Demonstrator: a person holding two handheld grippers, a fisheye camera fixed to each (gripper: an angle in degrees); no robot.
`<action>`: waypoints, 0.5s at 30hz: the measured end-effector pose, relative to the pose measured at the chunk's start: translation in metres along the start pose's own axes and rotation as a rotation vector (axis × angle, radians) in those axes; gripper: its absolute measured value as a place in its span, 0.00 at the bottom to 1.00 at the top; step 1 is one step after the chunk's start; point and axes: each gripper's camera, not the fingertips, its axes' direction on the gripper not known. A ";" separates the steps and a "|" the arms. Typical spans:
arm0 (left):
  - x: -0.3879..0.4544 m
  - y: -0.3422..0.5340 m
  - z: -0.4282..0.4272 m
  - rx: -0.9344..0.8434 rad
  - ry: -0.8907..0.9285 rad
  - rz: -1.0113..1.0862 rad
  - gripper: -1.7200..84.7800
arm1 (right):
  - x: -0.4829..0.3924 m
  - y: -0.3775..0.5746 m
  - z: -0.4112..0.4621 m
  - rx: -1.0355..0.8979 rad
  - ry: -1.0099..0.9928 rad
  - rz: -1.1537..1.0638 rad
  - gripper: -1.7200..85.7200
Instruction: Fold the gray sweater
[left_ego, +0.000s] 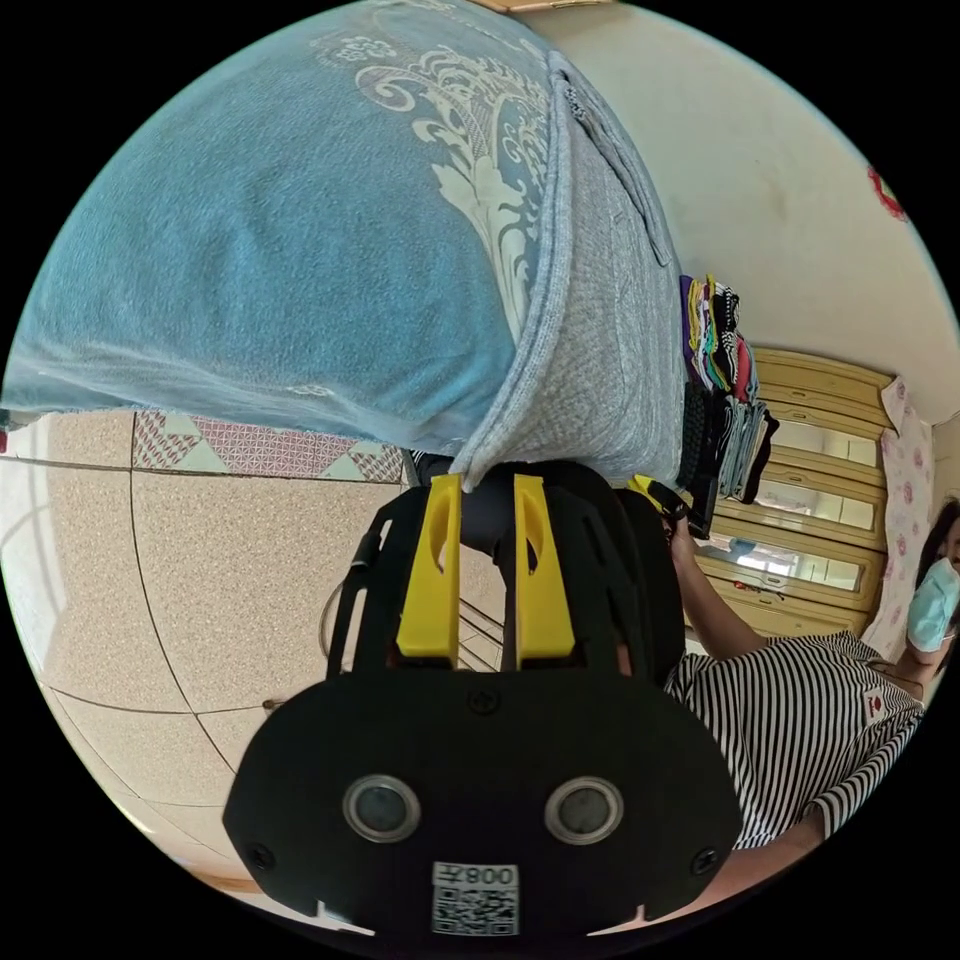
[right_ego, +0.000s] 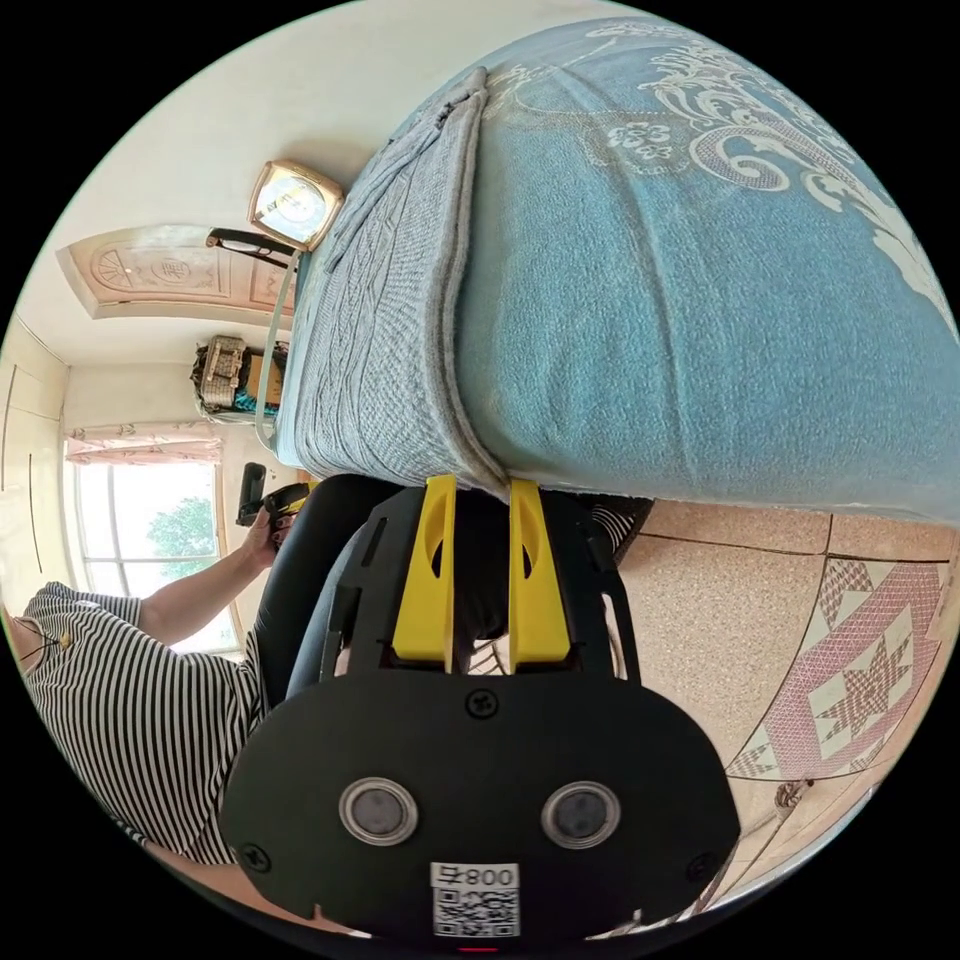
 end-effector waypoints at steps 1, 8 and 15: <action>-0.001 0.000 0.004 -0.001 -0.001 -0.002 0.11 | -0.001 0.000 0.002 -0.006 0.001 -0.005 0.12; -0.002 -0.002 0.031 -0.066 -0.078 0.014 0.10 | 0.001 0.005 0.017 -0.016 -0.048 -0.008 0.11; 0.002 0.012 0.045 -0.041 -0.048 0.028 0.07 | -0.007 0.019 0.024 -0.025 -0.067 -0.012 0.08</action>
